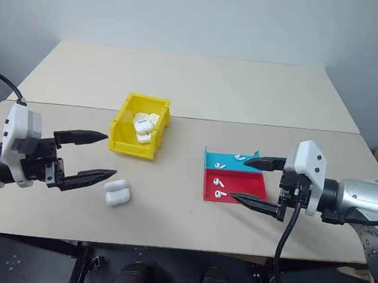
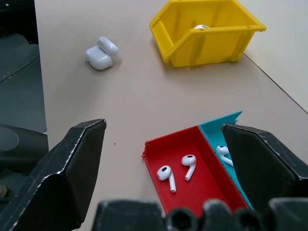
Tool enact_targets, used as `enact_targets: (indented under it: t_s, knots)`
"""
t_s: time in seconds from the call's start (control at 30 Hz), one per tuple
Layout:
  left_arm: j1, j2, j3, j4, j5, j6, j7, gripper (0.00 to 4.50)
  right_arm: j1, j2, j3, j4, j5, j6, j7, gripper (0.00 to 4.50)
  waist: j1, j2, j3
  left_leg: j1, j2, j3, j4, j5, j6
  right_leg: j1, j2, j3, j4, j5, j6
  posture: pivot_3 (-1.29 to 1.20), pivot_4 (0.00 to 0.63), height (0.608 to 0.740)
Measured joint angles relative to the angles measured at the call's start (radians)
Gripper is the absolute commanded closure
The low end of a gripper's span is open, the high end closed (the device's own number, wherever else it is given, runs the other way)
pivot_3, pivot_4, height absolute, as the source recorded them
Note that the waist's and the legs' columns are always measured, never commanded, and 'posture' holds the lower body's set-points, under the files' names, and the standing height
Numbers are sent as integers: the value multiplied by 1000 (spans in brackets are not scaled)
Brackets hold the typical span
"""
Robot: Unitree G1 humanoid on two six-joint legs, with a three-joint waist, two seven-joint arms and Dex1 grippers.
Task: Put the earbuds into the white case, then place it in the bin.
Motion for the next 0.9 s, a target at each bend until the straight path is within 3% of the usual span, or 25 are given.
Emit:
enact_targets:
  t_s: [0.33,0.57,0.77,0.9]
  knots:
    - [-16,30,-1,-1,-2,39,21,0,0,7,2,2,-1,0,-13,36,0,0,0,0,0,0,0,0,0,0,0,0,0,0,0,0,150,740]
    - [-66,68,0,-33,13,136,172,0,-28,8,10,4,-2,0,-21,36,0,0,0,0,0,0,0,0,0,0,0,0,0,0,0,0,150,740]
    - [-149,125,-10,-36,-31,308,280,0,-16,-4,0,2,0,17,-16,36,1,0,0,0,0,0,0,0,0,0,0,0,0,0,0,0,150,740]
    - [-313,216,-86,25,-128,561,343,0,-2,-4,-6,-7,1,27,-22,36,2,-1,0,0,0,0,0,0,0,0,0,0,1,0,0,0,150,740]
